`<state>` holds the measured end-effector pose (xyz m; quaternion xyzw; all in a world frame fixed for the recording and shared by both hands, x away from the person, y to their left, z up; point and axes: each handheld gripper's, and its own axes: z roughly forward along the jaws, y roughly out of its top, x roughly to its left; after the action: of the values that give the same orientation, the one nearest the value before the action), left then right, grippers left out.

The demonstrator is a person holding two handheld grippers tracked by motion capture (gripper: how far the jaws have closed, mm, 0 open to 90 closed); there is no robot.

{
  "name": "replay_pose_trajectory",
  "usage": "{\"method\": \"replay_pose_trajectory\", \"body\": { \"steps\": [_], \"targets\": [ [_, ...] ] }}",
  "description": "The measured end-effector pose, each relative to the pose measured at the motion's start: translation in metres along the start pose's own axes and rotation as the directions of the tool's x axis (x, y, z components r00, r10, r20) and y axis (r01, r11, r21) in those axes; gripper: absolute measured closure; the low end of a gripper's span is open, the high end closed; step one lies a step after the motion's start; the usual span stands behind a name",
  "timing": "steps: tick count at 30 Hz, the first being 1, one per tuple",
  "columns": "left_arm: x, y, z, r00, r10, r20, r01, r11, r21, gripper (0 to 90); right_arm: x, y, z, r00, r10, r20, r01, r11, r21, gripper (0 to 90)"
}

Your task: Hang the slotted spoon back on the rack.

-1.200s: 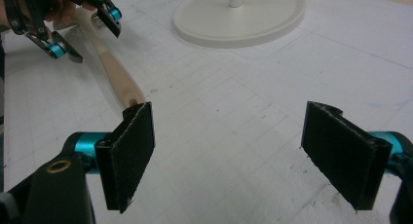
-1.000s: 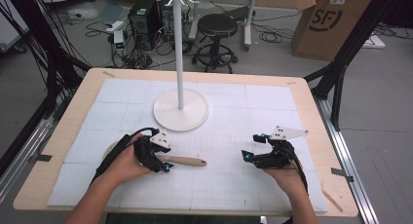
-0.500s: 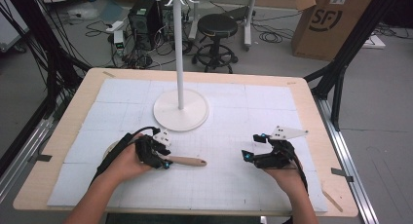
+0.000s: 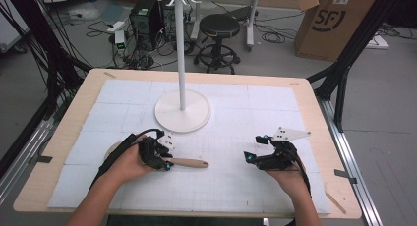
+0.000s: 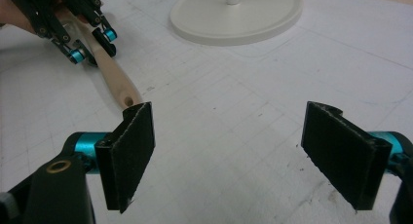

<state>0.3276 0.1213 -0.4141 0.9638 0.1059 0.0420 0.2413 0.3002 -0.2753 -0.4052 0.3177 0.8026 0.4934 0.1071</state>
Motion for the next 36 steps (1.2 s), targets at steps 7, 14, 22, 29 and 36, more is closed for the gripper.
{"method": "replay_pose_trajectory", "body": {
  "steps": [7, 14, 22, 29, 36],
  "targets": [
    [0.002, 0.001, -0.007, 1.0000, 0.004, -0.004, -0.004, 1.0000, 0.000, 73.1, 0.001, 0.000, 0.002, 1.0000, -0.003, -0.002, 0.003, 1.000, 0.004, 19.1],
    [0.002, 0.001, -0.023, 0.9997, -0.002, -0.026, 0.000, 0.9986, -0.053, 75.4, 0.000, 0.000, 0.002, 1.0000, -0.005, 0.000, 0.005, 1.000, 0.004, 19.1],
    [0.005, 0.000, -0.047, 0.9984, -0.035, -0.045, 0.030, 0.9923, -0.120, 75.6, 0.001, 0.000, 0.002, 0.9999, -0.011, -0.001, 0.011, 1.000, 0.005, 19.1],
    [0.006, 0.004, -0.078, 0.9974, -0.046, -0.055, 0.034, 0.9807, -0.192, 75.6, 0.001, 0.000, 0.002, 0.9999, -0.011, 0.000, 0.011, 1.000, 0.005, 19.1],
    [0.006, 0.005, -0.107, 0.9943, -0.066, -0.084, 0.042, 0.9639, -0.263, 75.6, 0.001, 0.000, 0.003, 1.0000, -0.008, -0.002, 0.008, 1.000, 0.003, 19.1]
  ]
}}
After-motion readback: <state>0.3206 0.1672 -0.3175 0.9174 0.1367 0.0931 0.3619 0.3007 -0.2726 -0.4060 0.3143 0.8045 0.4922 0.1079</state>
